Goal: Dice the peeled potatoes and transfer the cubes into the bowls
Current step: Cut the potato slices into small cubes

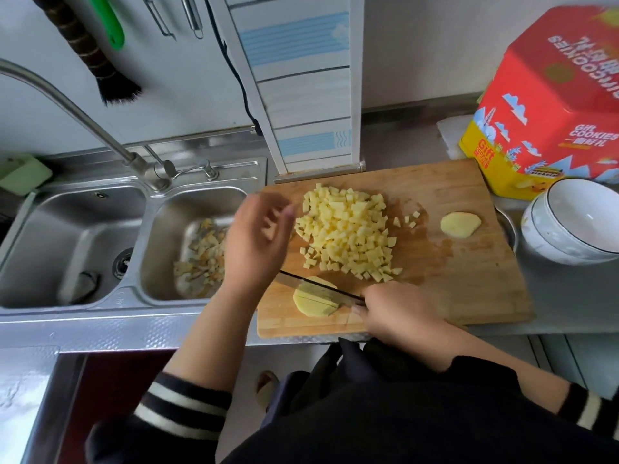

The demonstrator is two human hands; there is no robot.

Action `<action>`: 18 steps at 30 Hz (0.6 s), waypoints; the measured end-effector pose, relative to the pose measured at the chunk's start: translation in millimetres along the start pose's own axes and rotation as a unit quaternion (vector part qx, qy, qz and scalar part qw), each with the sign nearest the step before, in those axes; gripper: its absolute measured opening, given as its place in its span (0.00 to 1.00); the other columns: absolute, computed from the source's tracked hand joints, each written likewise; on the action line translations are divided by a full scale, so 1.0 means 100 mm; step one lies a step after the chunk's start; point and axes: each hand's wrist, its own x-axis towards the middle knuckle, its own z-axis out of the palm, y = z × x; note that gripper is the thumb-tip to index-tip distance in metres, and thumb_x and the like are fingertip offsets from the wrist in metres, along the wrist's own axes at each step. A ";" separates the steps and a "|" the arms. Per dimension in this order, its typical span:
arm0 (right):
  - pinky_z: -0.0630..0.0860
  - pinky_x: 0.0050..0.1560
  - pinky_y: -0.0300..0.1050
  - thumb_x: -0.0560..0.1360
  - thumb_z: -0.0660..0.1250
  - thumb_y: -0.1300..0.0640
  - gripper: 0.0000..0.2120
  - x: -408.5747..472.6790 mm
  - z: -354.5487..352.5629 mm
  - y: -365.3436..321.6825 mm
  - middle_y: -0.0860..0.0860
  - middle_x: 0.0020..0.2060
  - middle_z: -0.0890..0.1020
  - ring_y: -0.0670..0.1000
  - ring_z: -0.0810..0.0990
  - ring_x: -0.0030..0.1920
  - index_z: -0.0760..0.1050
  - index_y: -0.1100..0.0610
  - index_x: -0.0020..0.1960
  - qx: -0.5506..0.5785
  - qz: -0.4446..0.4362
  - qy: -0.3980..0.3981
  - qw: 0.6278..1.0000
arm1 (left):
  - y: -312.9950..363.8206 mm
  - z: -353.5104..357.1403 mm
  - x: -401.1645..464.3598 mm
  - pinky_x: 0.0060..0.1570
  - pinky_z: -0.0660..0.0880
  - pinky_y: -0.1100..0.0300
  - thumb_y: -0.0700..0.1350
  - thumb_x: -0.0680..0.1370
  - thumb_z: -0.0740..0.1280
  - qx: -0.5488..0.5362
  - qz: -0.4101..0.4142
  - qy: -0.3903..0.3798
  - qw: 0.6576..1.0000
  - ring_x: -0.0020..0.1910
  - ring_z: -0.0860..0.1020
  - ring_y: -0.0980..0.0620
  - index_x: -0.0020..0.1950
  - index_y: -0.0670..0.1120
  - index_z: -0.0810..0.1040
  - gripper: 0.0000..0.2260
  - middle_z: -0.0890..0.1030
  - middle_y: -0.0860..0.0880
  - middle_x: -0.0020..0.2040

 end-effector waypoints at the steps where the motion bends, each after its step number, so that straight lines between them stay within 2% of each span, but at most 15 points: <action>1: 0.75 0.40 0.47 0.81 0.56 0.43 0.16 0.01 0.00 0.00 0.49 0.39 0.77 0.53 0.78 0.42 0.76 0.53 0.50 0.007 0.007 -0.008 1.000 | -0.03 -0.04 -0.15 0.40 0.69 0.72 0.46 0.81 0.63 -0.018 -0.016 0.084 0.996 0.39 0.72 0.64 0.49 0.48 0.73 0.02 0.74 0.54 0.42; 3: 0.77 0.44 0.47 0.81 0.57 0.43 0.16 0.04 0.00 -0.03 0.49 0.41 0.78 0.53 0.79 0.44 0.76 0.53 0.52 0.013 0.018 -0.028 0.999 | -0.12 -0.04 -0.50 0.42 0.71 0.70 0.42 0.82 0.63 -0.062 -0.123 0.187 0.973 0.39 0.73 0.62 0.50 0.47 0.72 0.01 0.74 0.55 0.42; 5: 0.77 0.45 0.48 0.81 0.57 0.42 0.16 0.07 0.01 -0.04 0.49 0.42 0.78 0.53 0.79 0.44 0.76 0.53 0.52 0.014 0.022 -0.039 0.999 | -0.22 0.03 -0.81 0.41 0.73 0.66 0.42 0.83 0.61 -0.094 -0.303 0.208 0.925 0.39 0.75 0.60 0.51 0.44 0.73 0.03 0.76 0.52 0.42; 6: 0.77 0.44 0.47 0.81 0.58 0.42 0.16 0.08 0.02 -0.05 0.49 0.41 0.78 0.53 0.79 0.44 0.76 0.53 0.51 0.012 0.021 -0.041 0.999 | -0.29 0.08 -0.95 0.39 0.73 0.64 0.44 0.83 0.61 -0.102 -0.399 0.174 0.895 0.39 0.76 0.56 0.51 0.43 0.74 0.05 0.78 0.49 0.42; 7: 0.76 0.42 0.46 0.81 0.58 0.42 0.16 0.09 0.03 -0.05 0.49 0.40 0.78 0.53 0.79 0.43 0.76 0.53 0.51 0.011 0.021 -0.042 0.999 | -0.35 0.14 -1.06 0.37 0.73 0.63 0.44 0.83 0.61 -0.117 -0.485 0.104 0.861 0.37 0.77 0.53 0.52 0.41 0.75 0.07 0.79 0.47 0.42; 9: 0.73 0.40 0.45 0.81 0.58 0.43 0.14 0.11 0.03 -0.05 0.48 0.38 0.76 0.53 0.79 0.42 0.75 0.52 0.49 0.007 0.020 -0.040 0.999 | -0.42 0.28 -1.20 0.33 0.74 0.62 0.42 0.82 0.63 -0.183 -0.597 -0.052 0.780 0.35 0.78 0.51 0.54 0.39 0.78 0.08 0.81 0.45 0.42; 10: 0.73 0.39 0.45 0.81 0.58 0.43 0.13 0.12 0.03 -0.06 0.48 0.38 0.77 0.53 0.79 0.42 0.75 0.51 0.50 0.002 0.016 -0.039 0.999 | -0.41 0.34 -1.24 0.32 0.75 0.63 0.41 0.81 0.64 -0.216 -0.626 -0.103 0.742 0.34 0.78 0.51 0.53 0.38 0.78 0.07 0.82 0.45 0.41; 12: 0.73 0.39 0.45 0.81 0.58 0.43 0.14 0.14 0.03 -0.08 0.47 0.38 0.76 0.52 0.79 0.42 0.76 0.51 0.52 -0.002 0.011 -0.039 0.999 | -0.38 0.45 -1.25 0.30 0.76 0.63 0.41 0.81 0.65 -0.249 -0.651 -0.151 0.701 0.34 0.80 0.51 0.52 0.39 0.78 0.05 0.82 0.45 0.40; 18: 0.71 0.40 0.45 0.81 0.58 0.45 0.14 0.18 0.04 -0.08 0.47 0.38 0.75 0.53 0.79 0.45 0.76 0.52 0.55 -0.016 0.003 -0.054 0.998 | -0.39 0.60 -1.22 0.27 0.76 0.63 0.40 0.81 0.64 -0.245 -0.669 -0.166 0.682 0.32 0.82 0.51 0.56 0.36 0.78 0.09 0.83 0.42 0.41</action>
